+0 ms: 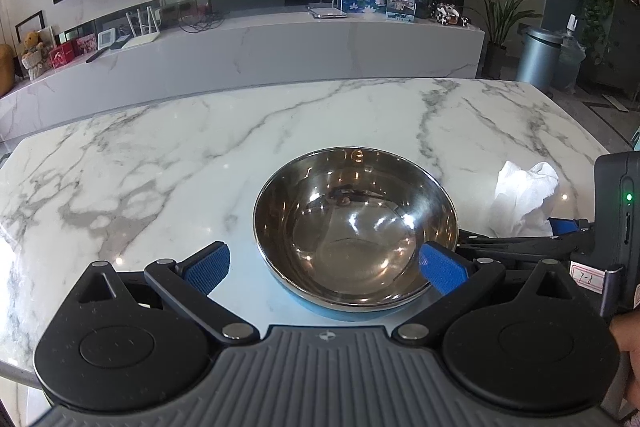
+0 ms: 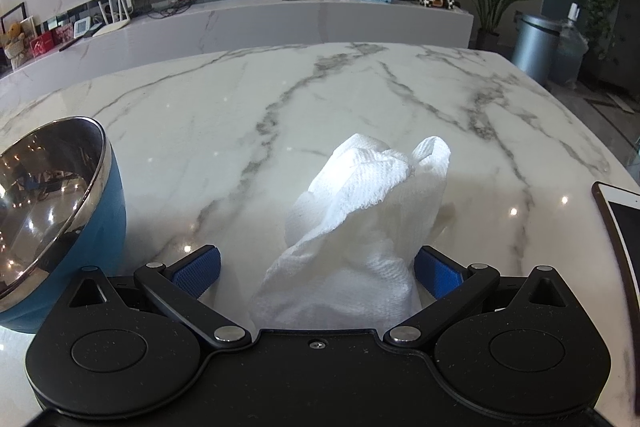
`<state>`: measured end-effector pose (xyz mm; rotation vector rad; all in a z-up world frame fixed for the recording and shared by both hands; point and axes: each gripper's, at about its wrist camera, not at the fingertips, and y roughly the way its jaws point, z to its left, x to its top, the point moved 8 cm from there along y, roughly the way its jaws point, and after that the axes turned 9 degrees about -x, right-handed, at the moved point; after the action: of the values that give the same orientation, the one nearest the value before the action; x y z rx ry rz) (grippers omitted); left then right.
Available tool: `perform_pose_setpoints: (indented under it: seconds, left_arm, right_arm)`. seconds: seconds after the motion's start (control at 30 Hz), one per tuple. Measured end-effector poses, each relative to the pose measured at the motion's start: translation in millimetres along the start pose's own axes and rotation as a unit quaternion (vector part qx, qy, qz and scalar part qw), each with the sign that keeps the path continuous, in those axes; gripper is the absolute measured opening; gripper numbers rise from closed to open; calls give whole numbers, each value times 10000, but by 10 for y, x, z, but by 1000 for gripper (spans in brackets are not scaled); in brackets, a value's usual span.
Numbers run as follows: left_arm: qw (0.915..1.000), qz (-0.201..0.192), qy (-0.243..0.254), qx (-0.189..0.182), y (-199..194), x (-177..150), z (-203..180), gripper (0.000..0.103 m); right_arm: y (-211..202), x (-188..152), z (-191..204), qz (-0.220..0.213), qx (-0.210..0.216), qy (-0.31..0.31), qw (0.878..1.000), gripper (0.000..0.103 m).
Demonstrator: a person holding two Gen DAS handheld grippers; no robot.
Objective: Clean bowl
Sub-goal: 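Move the right tool toward the crumpled white paper towel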
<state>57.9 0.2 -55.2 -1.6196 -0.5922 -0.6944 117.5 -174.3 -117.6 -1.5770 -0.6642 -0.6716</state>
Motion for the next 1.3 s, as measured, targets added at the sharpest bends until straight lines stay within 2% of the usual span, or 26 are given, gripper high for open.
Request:
perform_pose_setpoints:
  seconds: [0.13, 0.27, 0.4, 0.47, 0.57, 0.83, 1.3]
  left_arm:
    - [10000, -52, 1, 53, 0, 16, 11, 103]
    - [9999, -104, 3, 106, 1, 33, 21, 103]
    - [9998, -156, 4, 159, 0, 49, 31, 103]
    - [9997, -179, 2, 178, 1, 56, 35, 103]
    - [9997, -186, -18, 155, 2, 54, 33, 103]
    - [9998, -167, -47, 74, -32, 91, 30, 103]
    - [9998, -150, -78, 97, -10, 82, -32, 103]
  right_arm:
    - [-190, -88, -41, -225, -76, -3, 9997, 103]
    - [-42, 5, 55, 226, -92, -329, 9992, 103]
    - [-134, -184, 89, 345, -12, -574, 9978, 103]
    - [-53, -98, 68, 522, 25, -652, 9965, 103]
    - [-147, 56, -11, 670, 158, -696, 9952, 103]
    - [-457, 193, -190, 964, 395, -536, 9931, 103]
    - [-537, 195, -197, 987, 410, -584, 9926, 103]
